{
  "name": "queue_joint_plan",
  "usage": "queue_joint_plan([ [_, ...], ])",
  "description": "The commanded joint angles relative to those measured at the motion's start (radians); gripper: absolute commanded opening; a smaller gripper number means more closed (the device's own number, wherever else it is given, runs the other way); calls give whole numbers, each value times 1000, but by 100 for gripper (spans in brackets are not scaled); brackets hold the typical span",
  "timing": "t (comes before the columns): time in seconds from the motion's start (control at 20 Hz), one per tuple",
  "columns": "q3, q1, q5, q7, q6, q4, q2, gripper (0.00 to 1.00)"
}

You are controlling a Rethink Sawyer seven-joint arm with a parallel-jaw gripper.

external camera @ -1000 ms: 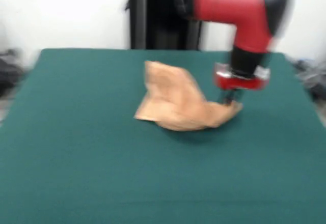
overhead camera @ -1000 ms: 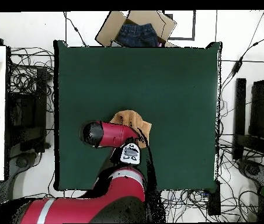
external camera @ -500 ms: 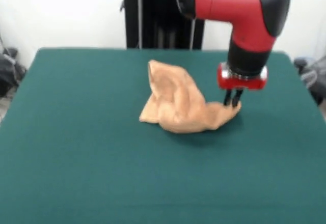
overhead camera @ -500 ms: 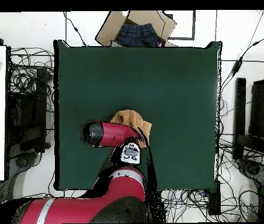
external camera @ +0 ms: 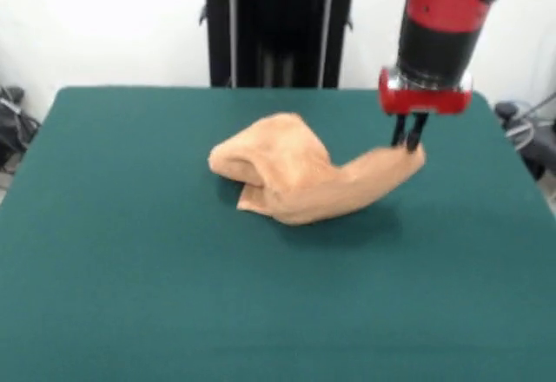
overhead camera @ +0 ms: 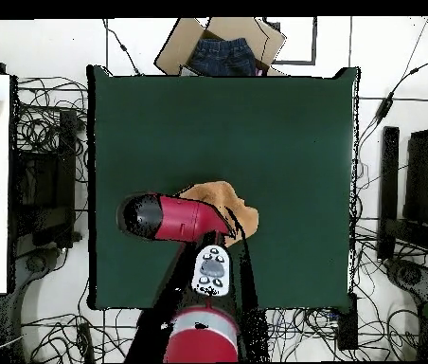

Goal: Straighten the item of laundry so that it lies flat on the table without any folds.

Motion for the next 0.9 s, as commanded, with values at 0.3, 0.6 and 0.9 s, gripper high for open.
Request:
queue_joint_plan([
  [0.3, -41, 14, 41, 235, 317, 104, -269, 0],
  [0.6, -33, -13, 54, 199, 377, 128, -353, 0],
  [0.9, -16, -42, 77, 167, 417, 156, -417, 0],
])
